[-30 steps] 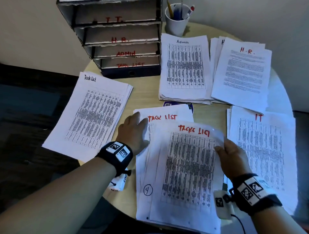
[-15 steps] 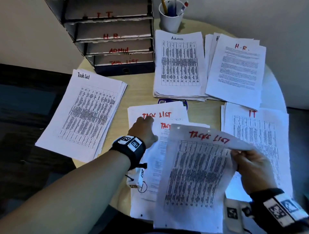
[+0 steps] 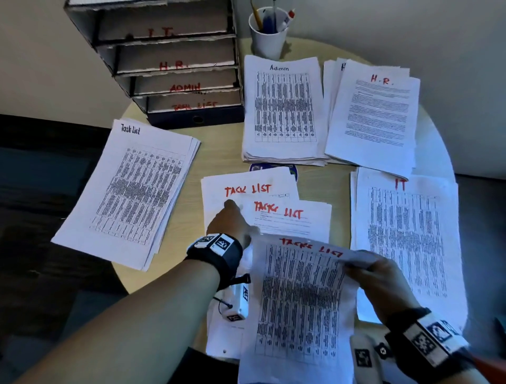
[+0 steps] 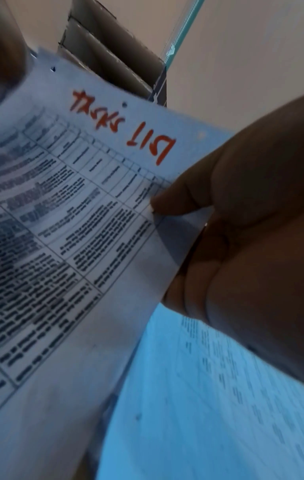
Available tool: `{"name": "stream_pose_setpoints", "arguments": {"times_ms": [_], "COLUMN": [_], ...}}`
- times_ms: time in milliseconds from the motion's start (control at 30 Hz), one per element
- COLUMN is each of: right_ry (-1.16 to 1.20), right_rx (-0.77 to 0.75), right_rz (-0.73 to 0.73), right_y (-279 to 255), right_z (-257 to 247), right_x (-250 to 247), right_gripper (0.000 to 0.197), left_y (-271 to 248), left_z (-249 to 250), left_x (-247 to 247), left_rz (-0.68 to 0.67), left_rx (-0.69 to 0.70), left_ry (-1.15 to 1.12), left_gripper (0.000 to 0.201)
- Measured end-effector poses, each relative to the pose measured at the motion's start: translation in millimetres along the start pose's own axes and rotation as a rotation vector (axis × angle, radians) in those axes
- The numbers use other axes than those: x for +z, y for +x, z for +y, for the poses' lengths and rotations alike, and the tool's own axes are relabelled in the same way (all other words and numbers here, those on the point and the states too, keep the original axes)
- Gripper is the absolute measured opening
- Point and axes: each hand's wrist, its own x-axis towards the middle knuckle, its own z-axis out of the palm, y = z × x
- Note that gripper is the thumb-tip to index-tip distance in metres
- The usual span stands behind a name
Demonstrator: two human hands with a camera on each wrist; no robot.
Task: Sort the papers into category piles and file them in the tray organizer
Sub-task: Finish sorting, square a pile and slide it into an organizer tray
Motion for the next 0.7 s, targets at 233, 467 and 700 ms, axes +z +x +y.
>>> {"name": "stream_pose_setpoints", "arguments": {"times_ms": [233, 467, 700], "right_ry": [-0.065, -0.042, 0.324], "right_rx": [-0.014, -0.044, -0.091], "right_rz": [0.007, 0.042, -0.023], "right_y": [23, 42, 22], "right_z": [-3, -13, -8], "right_x": [7, 15, 4], "right_gripper": [0.038, 0.031, 0.055], "left_y": [-4, -50, 18], "left_z": [-10, -19, -21], "left_x": [7, -10, -23], "left_rz": [0.007, -0.310, 0.035], "left_rx": [0.134, 0.238, 0.393], "left_ry": [-0.097, -0.779, 0.064], "left_gripper": [0.029, 0.035, 0.066]}}
